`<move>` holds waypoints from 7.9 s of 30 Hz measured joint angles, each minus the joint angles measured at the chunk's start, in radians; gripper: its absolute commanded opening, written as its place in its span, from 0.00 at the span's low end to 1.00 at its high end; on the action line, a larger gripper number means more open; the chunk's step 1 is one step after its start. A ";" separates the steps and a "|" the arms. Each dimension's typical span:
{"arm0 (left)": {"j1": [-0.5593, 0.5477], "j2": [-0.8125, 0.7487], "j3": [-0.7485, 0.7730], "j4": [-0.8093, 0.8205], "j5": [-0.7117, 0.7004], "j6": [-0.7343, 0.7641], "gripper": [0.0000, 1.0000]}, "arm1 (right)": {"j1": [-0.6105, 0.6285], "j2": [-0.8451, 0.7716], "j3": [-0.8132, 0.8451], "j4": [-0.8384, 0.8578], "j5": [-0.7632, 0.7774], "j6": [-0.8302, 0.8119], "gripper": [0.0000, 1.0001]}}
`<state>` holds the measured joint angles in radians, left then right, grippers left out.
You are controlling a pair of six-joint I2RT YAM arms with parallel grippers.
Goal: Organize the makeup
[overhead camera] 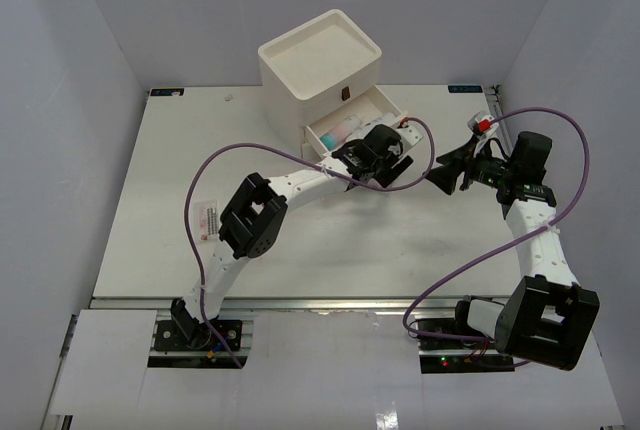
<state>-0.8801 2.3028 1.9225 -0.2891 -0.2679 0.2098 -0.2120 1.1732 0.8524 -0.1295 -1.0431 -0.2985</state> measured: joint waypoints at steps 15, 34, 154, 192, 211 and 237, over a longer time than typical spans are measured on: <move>0.057 -0.010 0.009 -0.008 0.066 -0.012 0.48 | -0.004 0.011 0.000 0.000 0.000 0.000 0.71; 0.070 -0.010 0.045 -0.027 0.133 -0.016 0.59 | -0.010 0.013 0.000 0.001 -0.001 0.003 0.71; 0.619 -1.160 -1.077 0.150 0.521 -0.444 0.98 | 0.426 0.752 0.131 0.686 0.460 0.432 0.13; 0.619 -1.243 -1.097 0.163 0.550 -0.455 0.98 | 0.402 0.370 0.142 0.156 0.729 0.205 0.90; 0.619 -1.243 -1.098 0.163 0.544 -0.455 0.98 | 0.511 0.804 0.477 -0.108 1.149 0.670 0.90; 0.623 -1.238 -1.098 0.163 0.541 -0.455 0.98 | 0.551 0.642 0.271 -0.054 1.217 0.503 0.12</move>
<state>-0.2569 1.0650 0.8246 -0.1265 0.2736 -0.2447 0.3387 1.8149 1.1235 -0.1836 0.1737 0.2050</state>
